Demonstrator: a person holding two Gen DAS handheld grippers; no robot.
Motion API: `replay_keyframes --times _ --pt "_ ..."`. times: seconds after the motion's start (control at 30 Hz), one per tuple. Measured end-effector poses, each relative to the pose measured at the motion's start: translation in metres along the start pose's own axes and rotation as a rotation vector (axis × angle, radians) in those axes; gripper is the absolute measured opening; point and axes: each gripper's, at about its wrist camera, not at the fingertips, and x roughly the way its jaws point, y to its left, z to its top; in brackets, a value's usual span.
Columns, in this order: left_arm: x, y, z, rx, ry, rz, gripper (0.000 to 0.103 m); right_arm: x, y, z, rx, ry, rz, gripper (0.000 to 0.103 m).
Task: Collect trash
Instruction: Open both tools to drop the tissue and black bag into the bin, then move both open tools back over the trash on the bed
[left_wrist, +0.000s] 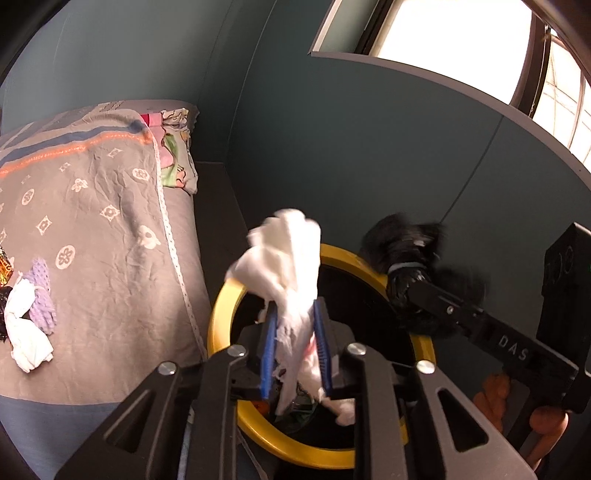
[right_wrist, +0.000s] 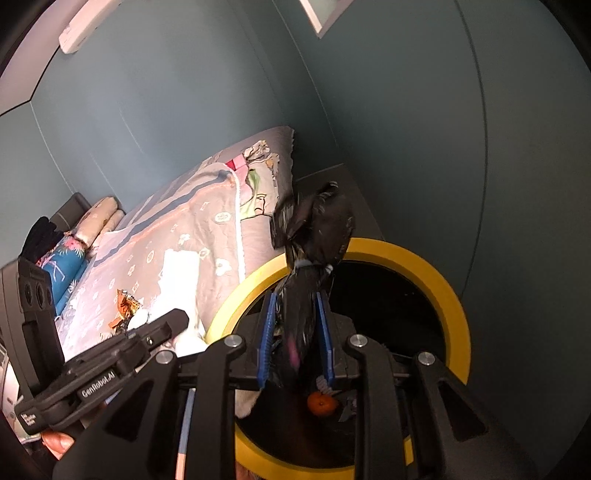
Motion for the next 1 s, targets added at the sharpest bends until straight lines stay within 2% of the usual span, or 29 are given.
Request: replay_keyframes --times 0.03,0.1,0.2,0.27,0.3,0.4,0.47,0.57,0.83,1.0 --pt "0.0 0.0 0.0 -0.001 0.001 0.001 0.026 -0.001 -0.002 -0.002 0.004 -0.002 -0.005 0.023" --pt "-0.001 0.001 -0.001 -0.01 -0.001 -0.003 0.043 0.0 -0.004 -0.002 0.012 -0.007 -0.019 0.023" --pt "-0.007 0.005 -0.001 -0.028 -0.015 0.007 0.053 -0.004 -0.007 -0.004 0.028 -0.014 -0.034 0.028" --pt "-0.012 0.008 -0.001 -0.03 -0.021 0.016 0.059 -0.007 -0.01 -0.005 0.041 -0.021 -0.037 0.041" --pt "-0.015 0.01 0.0 -0.033 -0.032 0.027 0.065 -0.01 -0.01 -0.006 0.045 -0.025 -0.041 0.043" --pt "-0.027 0.019 0.001 -0.042 -0.063 0.059 0.075 -0.016 -0.009 -0.006 0.045 -0.042 -0.052 0.056" --pt "-0.036 0.026 0.001 -0.043 -0.081 0.09 0.078 -0.021 -0.005 -0.007 0.043 -0.062 -0.059 0.068" --pt "-0.052 0.036 0.001 -0.051 -0.111 0.131 0.084 -0.026 0.003 -0.007 0.035 -0.077 -0.053 0.075" --pt "-0.101 0.067 0.0 -0.084 -0.194 0.221 0.09 -0.028 0.034 -0.003 -0.027 -0.08 0.014 0.085" --pt "-0.127 0.088 -0.002 -0.092 -0.239 0.281 0.092 -0.03 0.065 -0.006 -0.075 -0.076 0.066 0.085"
